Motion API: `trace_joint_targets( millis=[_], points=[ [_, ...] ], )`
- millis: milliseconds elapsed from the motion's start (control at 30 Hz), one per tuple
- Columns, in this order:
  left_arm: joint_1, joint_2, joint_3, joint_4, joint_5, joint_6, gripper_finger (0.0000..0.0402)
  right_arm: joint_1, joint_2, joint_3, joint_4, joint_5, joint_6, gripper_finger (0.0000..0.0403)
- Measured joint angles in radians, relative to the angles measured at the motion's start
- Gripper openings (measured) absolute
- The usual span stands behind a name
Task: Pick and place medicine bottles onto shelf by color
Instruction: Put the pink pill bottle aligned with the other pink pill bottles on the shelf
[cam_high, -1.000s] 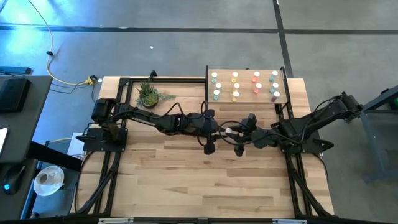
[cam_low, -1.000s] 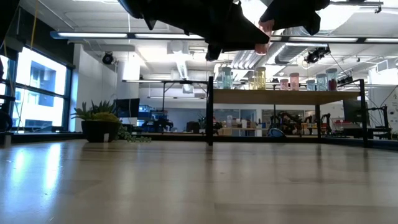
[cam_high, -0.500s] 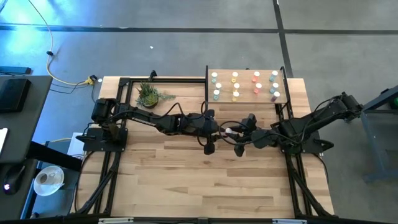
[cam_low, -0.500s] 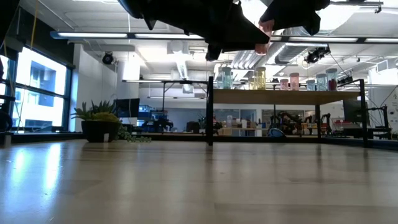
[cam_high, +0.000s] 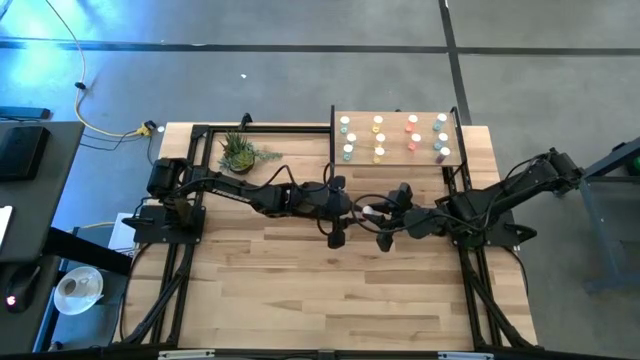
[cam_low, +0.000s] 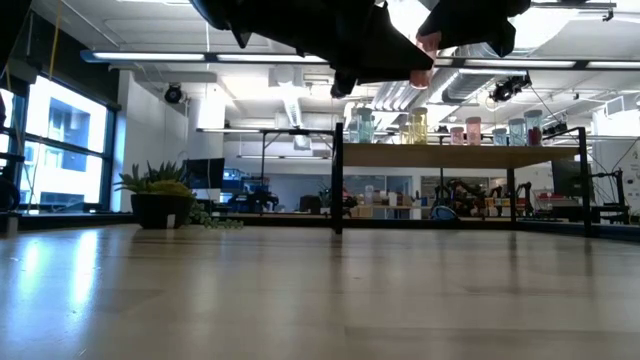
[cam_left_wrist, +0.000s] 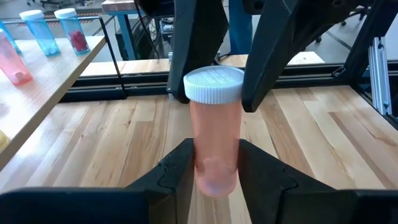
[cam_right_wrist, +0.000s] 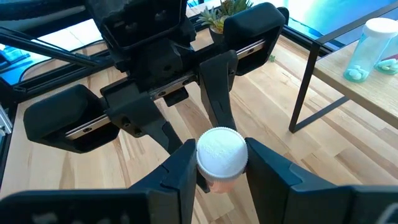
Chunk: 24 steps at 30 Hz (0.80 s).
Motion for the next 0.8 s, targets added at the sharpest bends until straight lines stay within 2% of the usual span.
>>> trace_joint_targets(
  millis=[400, 800],
  points=[
    [-0.001, -0.001, 0.0, 0.0, 0.0, -0.035, 0.019, 0.0, 0.0, 0.0, -0.024, -0.004, 0.022, 0.0107],
    [-0.001, -0.055, 0.0, -0.095, 0.0, -0.049, 0.0196, 0.0, -0.067, 0.0, -0.038, 0.058, -0.017, 0.0107]
  ],
)
